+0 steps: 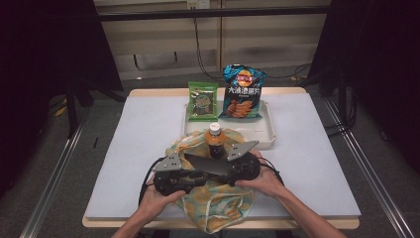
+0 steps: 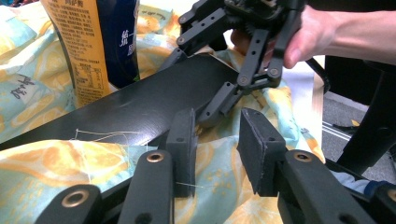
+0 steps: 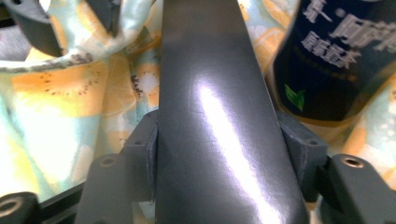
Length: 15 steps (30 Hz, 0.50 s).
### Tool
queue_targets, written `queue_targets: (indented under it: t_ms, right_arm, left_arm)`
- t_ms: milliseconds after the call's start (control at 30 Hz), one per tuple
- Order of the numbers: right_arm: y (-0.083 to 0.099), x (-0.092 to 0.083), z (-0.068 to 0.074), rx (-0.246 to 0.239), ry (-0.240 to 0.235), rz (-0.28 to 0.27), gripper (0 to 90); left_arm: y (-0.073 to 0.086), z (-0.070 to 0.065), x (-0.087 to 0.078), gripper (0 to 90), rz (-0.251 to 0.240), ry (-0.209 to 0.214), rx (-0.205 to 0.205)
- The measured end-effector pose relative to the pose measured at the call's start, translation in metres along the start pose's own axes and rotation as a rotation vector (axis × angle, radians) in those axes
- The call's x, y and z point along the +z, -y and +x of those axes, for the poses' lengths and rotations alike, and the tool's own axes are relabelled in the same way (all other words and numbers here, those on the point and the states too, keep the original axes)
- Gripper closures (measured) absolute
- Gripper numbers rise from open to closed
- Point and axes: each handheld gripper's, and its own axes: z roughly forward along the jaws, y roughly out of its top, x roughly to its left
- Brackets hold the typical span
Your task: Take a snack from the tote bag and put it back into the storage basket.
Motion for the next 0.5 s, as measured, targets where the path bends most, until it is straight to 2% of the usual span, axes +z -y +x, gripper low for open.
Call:
queue_targets:
  t_ms: [100,233,367,433,500]
  right_arm:
    - [-0.003,-0.002,0.005,-0.015,-0.003,0.008,43.0]
    - [-0.001,-0.008,0.005,-0.006,-0.008,0.005,43.2]
    - [0.003,-0.018,0.004,0.001,-0.008,-0.007,43.2]
    - [0.005,-0.019,0.004,0.001,-0.009,-0.007,43.1]
    - [0.006,-0.020,0.005,-0.003,-0.008,-0.001,43.2]
  left_arm:
    - [-0.001,0.002,-0.004,65.8,-0.013,-0.007,-0.001]
    - [-0.003,0.005,-0.012,63.8,-0.035,-0.029,-0.012]
    - [-0.008,0.016,-0.024,57.5,-0.091,-0.085,-0.036]
    - [-0.010,0.020,-0.027,51.0,-0.093,-0.130,-0.041]
    - [-0.009,0.026,-0.029,50.3,-0.091,-0.146,-0.041]
